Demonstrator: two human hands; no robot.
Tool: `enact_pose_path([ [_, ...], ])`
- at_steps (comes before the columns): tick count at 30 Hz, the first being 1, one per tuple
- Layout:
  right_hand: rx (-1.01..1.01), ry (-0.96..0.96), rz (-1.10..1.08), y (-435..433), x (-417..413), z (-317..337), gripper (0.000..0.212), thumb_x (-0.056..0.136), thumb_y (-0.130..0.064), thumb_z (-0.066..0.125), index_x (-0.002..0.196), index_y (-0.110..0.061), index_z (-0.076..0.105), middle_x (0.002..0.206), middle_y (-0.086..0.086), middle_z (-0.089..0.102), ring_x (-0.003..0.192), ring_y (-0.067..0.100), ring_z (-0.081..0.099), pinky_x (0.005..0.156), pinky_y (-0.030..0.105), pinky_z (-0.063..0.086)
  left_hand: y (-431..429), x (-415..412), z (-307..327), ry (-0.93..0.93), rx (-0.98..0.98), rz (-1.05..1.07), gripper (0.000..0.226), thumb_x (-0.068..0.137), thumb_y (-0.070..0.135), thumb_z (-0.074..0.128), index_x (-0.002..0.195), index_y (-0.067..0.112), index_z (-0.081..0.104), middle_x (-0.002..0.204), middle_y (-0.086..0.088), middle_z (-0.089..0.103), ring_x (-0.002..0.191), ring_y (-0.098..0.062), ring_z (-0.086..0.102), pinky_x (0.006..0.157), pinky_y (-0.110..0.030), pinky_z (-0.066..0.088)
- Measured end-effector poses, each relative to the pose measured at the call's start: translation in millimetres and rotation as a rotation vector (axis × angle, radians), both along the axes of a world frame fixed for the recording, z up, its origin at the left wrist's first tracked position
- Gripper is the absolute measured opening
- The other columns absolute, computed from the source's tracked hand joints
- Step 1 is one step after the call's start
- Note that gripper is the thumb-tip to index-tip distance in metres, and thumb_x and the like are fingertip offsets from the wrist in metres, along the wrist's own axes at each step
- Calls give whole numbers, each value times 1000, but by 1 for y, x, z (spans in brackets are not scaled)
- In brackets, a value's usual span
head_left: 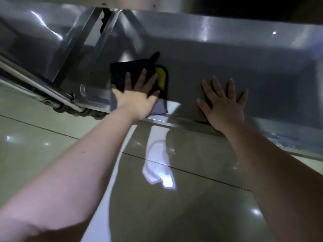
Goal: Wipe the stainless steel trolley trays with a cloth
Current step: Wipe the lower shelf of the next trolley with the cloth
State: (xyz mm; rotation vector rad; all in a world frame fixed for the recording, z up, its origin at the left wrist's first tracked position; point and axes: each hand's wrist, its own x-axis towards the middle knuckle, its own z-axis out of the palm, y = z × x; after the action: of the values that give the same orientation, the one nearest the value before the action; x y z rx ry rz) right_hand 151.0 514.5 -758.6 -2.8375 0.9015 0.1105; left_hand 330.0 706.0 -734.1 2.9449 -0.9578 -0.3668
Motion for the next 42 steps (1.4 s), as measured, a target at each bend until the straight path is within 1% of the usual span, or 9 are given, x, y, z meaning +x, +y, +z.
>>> enact_pose_path([
  [9, 75, -97, -54, -7, -9, 9, 53, 103, -28, 27, 155, -30, 17, 162, -13, 11, 150, 20, 1, 118, 51, -8, -75, -104, -4, -22, -26, -297, 58, 95, 65, 21, 148, 54, 0, 162, 18, -8, 149, -30, -11, 101, -77, -3],
  [18, 80, -130, -56, -6, -9, 8, 51, 104, -30, 29, 154, -30, 22, 162, -13, 15, 150, 22, 5, 117, 55, -6, 67, 50, 5, 7, 85, 199, 62, 88, 71, 24, 145, 60, 0, 162, 17, -8, 149, -29, -6, 105, -76, -3],
  [25, 223, -336, -119, -7, -10, 8, 46, 100, -15, 41, 145, -25, 45, 155, -6, 36, 148, 21, 16, 119, 47, -7, 18, -6, 1, 1, 30, 169, 61, 89, 68, 20, 146, 58, -1, 162, 14, -9, 147, -38, -10, 102, -77, -7],
  [28, 525, -651, -308, -12, -21, 18, 38, 93, -3, 49, 126, -17, 64, 130, 1, 62, 133, 19, 46, 120, 37, 18, -31, -70, -2, -15, -13, -58, 64, 86, 70, 20, 145, 58, -3, 161, 16, -9, 147, -40, -11, 98, -78, -10],
  [30, 736, -782, -484, -19, -25, 32, 31, 90, 0, 53, 114, -12, 69, 112, 2, 69, 106, 14, 61, 100, 24, 44, -68, -117, -5, -28, -25, -203, 65, 88, 67, 21, 148, 53, -1, 162, 13, -8, 146, -42, -11, 97, -79, -10],
  [32, 784, -872, -614, -31, -29, 46, 26, 88, 0, 55, 106, -8, 72, 96, 1, 70, 85, 9, 62, 77, 14, 48, -106, -160, -5, -9, 24, -344, 64, 92, 66, 18, 150, 47, -1, 163, 10, -11, 145, -42, -17, 94, -80, -12],
  [37, 568, -608, -577, -62, -59, 65, 34, 87, -1, 46, 96, -25, 68, 100, -9, 66, 91, 7, 57, 61, 3, 35, -164, -243, 9, 141, 141, -648, 67, 96, 61, 13, 155, 32, 0, 164, 6, -3, 144, -40, -24, 90, -80, -22],
  [40, 457, -424, -474, -73, -83, 65, 47, 86, 3, 39, 107, -27, 67, 120, -2, 65, 111, 17, 56, 90, 12, 37, -153, -237, 15, 223, -83, -705, 53, 100, 49, 26, 152, 37, 24, 161, 11, 18, 150, -29, -4, 108, -69, -11],
  [42, 363, -282, -346, -74, -94, 62, 49, 88, -2, 36, 113, -34, 65, 134, -1, 58, 128, 24, 46, 111, 35, 30, -129, -221, 22, 284, -398, -672, 38, 96, 26, 50, 133, 26, 58, 145, 3, 50, 140, -27, 34, 115, -49, 16],
])
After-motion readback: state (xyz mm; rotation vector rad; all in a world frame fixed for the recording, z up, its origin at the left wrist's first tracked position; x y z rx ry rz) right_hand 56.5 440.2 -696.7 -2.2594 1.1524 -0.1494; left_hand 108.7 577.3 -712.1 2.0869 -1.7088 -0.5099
